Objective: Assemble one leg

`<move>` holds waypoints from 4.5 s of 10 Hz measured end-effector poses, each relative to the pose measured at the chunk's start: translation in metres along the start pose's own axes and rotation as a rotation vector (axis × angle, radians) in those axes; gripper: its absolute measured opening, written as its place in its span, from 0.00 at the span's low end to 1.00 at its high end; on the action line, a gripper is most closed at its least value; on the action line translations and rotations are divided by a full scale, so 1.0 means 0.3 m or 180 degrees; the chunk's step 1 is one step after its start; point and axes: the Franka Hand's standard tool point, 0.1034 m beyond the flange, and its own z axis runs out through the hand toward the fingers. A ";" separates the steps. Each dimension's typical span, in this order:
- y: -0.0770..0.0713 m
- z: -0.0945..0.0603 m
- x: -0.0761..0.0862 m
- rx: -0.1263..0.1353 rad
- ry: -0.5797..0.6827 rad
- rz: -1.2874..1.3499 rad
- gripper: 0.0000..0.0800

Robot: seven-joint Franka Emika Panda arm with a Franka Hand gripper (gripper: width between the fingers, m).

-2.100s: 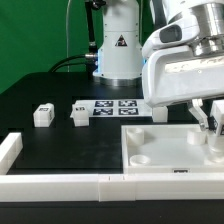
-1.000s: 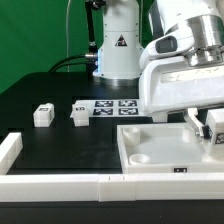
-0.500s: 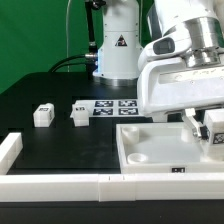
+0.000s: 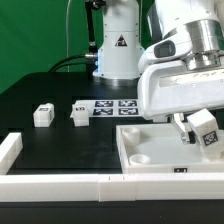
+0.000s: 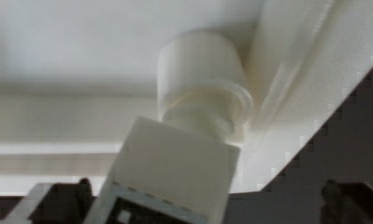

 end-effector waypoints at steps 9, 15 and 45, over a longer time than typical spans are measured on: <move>-0.016 -0.041 0.046 0.0020 -0.0010 -0.0025 0.81; -0.081 -0.038 0.036 0.0293 -0.1340 0.0258 0.81; 0.075 -0.011 0.060 -0.0648 -0.1230 0.3822 0.37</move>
Offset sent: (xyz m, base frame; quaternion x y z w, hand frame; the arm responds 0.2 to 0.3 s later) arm 0.0000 0.0000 0.0000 0.0000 0.0000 0.0000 1.0000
